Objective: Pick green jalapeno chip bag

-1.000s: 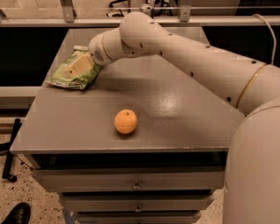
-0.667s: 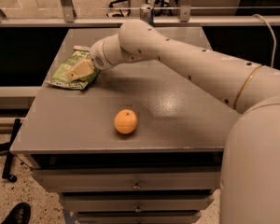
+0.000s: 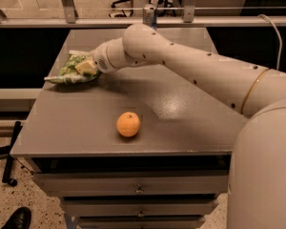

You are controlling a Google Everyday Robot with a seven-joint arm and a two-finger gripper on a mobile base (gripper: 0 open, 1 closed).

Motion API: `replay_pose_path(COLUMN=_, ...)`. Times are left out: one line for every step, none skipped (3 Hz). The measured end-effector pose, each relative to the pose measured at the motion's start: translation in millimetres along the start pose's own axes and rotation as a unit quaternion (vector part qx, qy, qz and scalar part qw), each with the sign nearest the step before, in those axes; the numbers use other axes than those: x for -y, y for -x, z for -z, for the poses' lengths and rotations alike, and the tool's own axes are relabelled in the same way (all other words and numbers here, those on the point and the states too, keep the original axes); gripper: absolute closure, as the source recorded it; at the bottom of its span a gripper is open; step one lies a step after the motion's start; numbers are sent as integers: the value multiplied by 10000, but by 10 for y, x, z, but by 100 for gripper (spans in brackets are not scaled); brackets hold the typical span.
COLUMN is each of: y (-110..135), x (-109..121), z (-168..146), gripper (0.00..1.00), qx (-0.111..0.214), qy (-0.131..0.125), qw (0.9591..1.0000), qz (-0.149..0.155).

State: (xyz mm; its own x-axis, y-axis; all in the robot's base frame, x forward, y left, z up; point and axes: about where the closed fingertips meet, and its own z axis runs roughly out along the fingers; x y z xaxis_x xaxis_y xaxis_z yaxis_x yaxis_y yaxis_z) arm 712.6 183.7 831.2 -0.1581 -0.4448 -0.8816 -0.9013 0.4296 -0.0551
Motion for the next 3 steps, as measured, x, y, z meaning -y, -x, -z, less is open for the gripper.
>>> replay_pose_path(y=34, x=18, z=24, gripper=85, qx=49, qy=-41, qw=10000, qz=35)
replay_pose_path(y=77, x=34, z=51, gripper=100, qx=104, qy=-71, qw=9999, qz=67)
replay_pose_path(y=283, x=96, z=225, gripper=100, qx=327, qy=-82, qw=9993, qz=171)
